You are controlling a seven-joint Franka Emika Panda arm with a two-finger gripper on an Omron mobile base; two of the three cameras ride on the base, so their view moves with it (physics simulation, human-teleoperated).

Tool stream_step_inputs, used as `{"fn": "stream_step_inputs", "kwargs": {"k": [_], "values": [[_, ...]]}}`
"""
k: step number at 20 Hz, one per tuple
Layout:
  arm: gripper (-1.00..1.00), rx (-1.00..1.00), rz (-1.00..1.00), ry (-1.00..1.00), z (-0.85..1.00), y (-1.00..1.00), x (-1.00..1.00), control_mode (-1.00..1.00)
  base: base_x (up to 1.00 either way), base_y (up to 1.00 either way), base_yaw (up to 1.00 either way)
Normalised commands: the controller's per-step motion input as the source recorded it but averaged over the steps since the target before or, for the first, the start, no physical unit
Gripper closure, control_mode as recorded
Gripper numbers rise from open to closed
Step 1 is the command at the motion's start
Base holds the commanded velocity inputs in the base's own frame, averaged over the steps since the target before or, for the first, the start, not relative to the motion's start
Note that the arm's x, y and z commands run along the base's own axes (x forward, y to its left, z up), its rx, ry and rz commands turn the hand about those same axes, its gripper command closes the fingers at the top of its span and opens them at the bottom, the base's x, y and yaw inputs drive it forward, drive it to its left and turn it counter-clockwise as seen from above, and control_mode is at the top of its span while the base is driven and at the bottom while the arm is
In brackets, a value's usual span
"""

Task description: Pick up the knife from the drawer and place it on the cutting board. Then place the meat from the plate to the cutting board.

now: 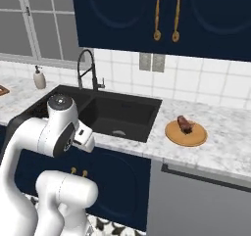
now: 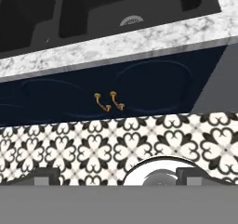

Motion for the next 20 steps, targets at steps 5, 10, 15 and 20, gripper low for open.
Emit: {"fn": "stream_step_inputs", "kwargs": {"k": [5, 10, 15, 20], "values": [[-1.0, 0.0, 0.0, 0.0, 0.0, 0.0, 0.0, 1.0, 0.06, -0.99, 0.0], [-1.0, 0.0, 0.0, 0.0, 0.0, 0.0, 0.0, 1.0, 0.24, -0.86, -0.01], [-1.0, 0.0, 0.0, 0.0, 0.0, 0.0, 0.0, 1.0, 0.42, -0.34, -0.1], [-1.0, 0.0, 0.0, 0.0, 0.0, 0.0, 0.0, 1.0, 0.42, -0.02, -0.07]]}}
